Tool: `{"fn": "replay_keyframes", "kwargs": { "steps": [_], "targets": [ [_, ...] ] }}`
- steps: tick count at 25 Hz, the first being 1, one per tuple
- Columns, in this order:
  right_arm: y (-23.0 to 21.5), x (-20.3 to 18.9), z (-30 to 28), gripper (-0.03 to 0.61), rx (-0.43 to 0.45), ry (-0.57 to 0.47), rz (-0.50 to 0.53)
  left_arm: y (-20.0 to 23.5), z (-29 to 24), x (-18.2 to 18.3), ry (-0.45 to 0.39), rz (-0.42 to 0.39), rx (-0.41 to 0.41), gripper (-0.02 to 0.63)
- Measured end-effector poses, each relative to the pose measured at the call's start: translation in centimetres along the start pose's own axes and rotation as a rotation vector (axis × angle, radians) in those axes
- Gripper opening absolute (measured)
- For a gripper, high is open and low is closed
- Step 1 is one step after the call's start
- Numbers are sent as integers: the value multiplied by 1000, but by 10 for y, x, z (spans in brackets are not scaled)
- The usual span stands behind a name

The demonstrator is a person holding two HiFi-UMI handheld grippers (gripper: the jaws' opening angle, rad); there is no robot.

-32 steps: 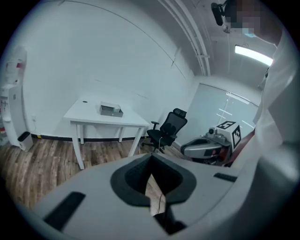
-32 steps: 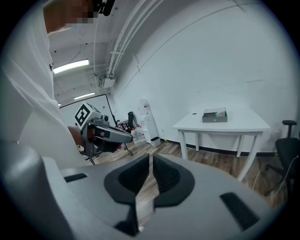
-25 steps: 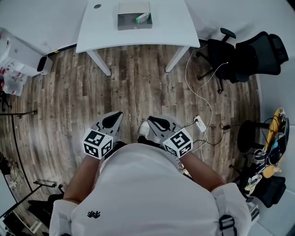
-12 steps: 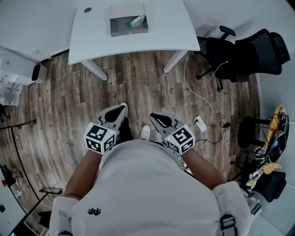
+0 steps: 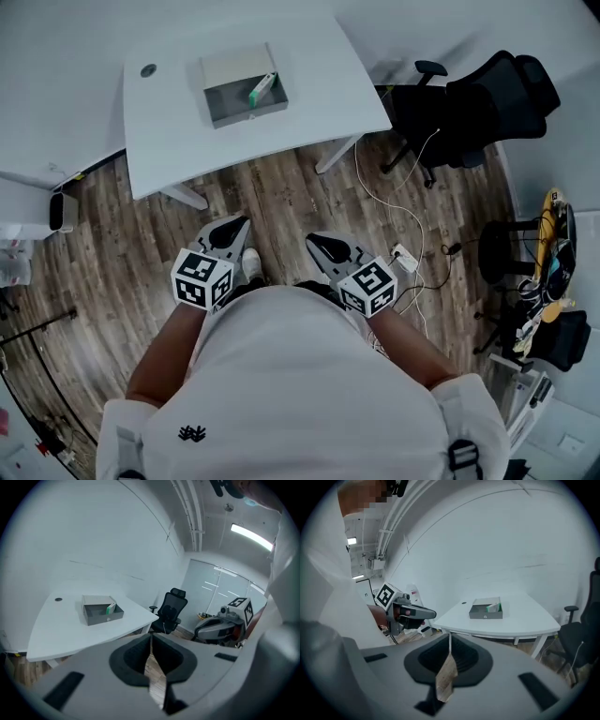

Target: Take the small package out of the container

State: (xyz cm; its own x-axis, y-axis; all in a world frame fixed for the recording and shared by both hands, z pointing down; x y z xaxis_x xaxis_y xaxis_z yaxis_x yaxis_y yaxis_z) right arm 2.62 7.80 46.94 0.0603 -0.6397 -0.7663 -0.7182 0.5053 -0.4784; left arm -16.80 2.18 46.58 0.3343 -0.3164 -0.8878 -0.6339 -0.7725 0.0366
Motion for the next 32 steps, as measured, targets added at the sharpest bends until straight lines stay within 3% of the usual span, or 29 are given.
{"fn": "replay_keyframes", "kwargs": {
  "steps": [5, 12, 32],
  "targets": [
    [2, 9, -18, 12, -60, -12, -29, 41, -24, 4, 8, -48, -45, 37],
    [-9, 22, -34, 12, -95, -3, -49, 90, -58, 20, 14, -82, -27, 75],
    [-164, 103, -31, 12, -16, -6, -38, 187, -217, 62, 189, -126, 206, 155]
  ]
}}
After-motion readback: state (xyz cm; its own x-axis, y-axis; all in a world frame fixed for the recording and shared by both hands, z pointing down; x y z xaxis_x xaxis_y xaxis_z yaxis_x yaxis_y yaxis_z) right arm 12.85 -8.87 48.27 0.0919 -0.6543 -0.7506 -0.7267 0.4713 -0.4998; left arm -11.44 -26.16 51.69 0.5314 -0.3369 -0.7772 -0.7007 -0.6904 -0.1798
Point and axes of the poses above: the fingertips, and each gripper's own axes: z backward along the fingers, y to its left, x out of its top, the point moved 6 cm from there along z, backward along the fingers, and after that the axes turned 15 degrees about -z, right-handed, at the moved point
